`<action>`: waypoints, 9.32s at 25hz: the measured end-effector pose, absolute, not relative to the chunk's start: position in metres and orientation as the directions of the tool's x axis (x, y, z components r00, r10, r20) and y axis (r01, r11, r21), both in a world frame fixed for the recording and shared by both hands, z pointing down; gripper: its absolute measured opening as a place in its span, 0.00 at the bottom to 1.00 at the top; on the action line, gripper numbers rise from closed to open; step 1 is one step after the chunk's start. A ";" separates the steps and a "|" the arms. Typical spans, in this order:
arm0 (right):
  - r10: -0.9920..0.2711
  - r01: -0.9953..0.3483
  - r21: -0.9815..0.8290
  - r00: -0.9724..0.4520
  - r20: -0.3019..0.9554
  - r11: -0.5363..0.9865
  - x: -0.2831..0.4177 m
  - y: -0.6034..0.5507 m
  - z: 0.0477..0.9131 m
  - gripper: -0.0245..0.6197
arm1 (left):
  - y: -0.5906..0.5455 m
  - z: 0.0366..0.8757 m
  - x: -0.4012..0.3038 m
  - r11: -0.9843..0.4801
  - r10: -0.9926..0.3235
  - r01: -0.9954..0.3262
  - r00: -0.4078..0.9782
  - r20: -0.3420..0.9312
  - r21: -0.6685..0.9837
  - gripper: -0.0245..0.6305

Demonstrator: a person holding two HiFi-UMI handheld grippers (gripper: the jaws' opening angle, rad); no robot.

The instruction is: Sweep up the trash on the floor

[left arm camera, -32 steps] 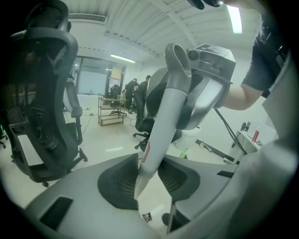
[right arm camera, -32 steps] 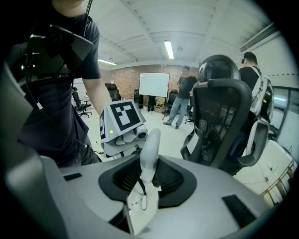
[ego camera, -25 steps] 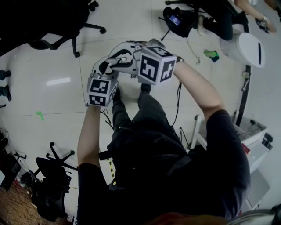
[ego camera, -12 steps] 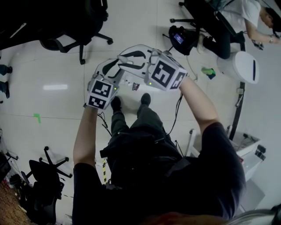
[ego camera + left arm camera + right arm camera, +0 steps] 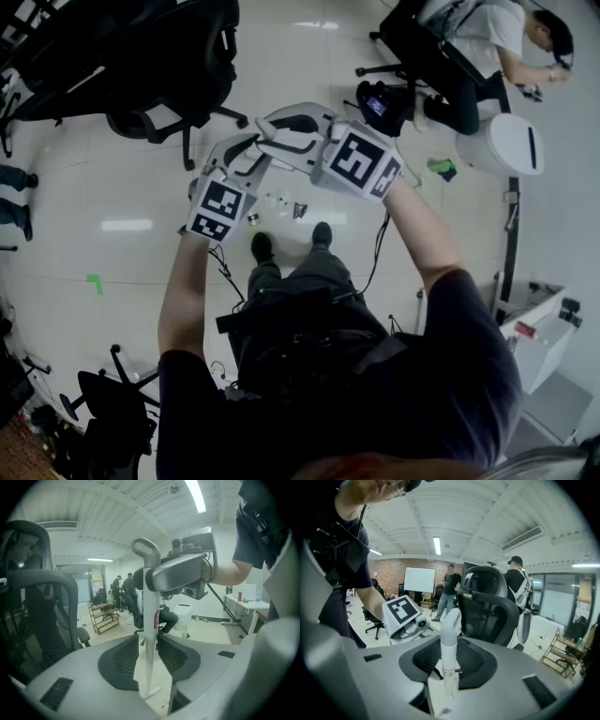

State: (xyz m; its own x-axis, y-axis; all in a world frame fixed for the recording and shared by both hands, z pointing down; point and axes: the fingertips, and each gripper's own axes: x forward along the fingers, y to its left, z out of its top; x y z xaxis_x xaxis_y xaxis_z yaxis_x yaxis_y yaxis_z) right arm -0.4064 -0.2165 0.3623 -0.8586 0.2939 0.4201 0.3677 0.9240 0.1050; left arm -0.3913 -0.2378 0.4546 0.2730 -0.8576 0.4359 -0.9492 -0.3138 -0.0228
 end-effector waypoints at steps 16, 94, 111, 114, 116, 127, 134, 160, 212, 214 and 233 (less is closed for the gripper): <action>0.160 0.165 -0.001 -0.956 0.245 0.986 -0.378 -0.144 0.292 0.22 | -0.175 0.386 -0.353 -0.342 -0.896 -0.929 0.276 0.349 -0.143 0.19; -0.531 -0.572 -0.023 -0.775 0.342 0.820 -0.337 -0.083 0.528 0.25 | -0.087 0.624 -0.329 -0.347 -0.749 -0.936 0.319 0.581 0.067 0.19; -0.600 -0.662 -0.078 -0.718 0.354 0.746 -0.259 -0.170 0.548 0.26 | -0.166 0.643 -0.254 -0.461 -0.695 -0.883 0.425 0.580 0.095 0.19; -0.611 -0.673 -0.079 -0.710 0.350 0.736 -0.248 -0.185 0.550 0.26 | -0.180 0.645 -0.241 -0.485 -0.678 -0.869 0.443 0.586 0.097 0.19; -0.613 -0.677 -0.084 -0.706 0.356 0.731 -0.240 -0.194 0.553 0.26 | -0.187 0.648 -0.233 -0.500 -0.666 -0.860 0.456 0.590 0.100 0.19; -0.636 -0.700 -0.086 -0.687 0.352 0.709 -0.215 -0.242 0.560 0.26 | -0.229 0.656 -0.201 -0.653 -0.533 -0.746 0.575 0.621 0.130 0.19; -0.661 -0.718 -0.075 -0.673 0.332 0.692 -0.192 -0.258 0.555 0.26 | -0.245 0.652 -0.175 -0.712 -0.481 -0.690 0.615 0.625 0.130 0.18; -0.590 -0.641 -0.127 -0.754 0.289 0.757 -0.190 -0.221 0.522 0.24 | -0.214 0.625 -0.165 -0.768 -0.421 -0.637 0.577 0.700 0.062 0.17; -0.686 -0.674 0.152 -0.727 0.037 0.723 -0.154 -0.169 0.279 0.24 | -0.185 0.376 -0.124 -0.728 -0.672 -0.659 0.629 0.391 -0.190 0.22; -0.692 -0.687 0.091 -0.721 0.041 0.721 -0.134 -0.186 0.278 0.23 | -0.193 0.373 -0.115 -0.729 -0.666 -0.670 0.649 0.368 -0.140 0.25; -0.748 -0.739 0.129 -0.663 0.039 0.662 -0.068 -0.218 0.283 0.21 | -0.231 0.365 -0.001 -0.890 -0.455 -0.429 0.837 0.305 -0.152 0.15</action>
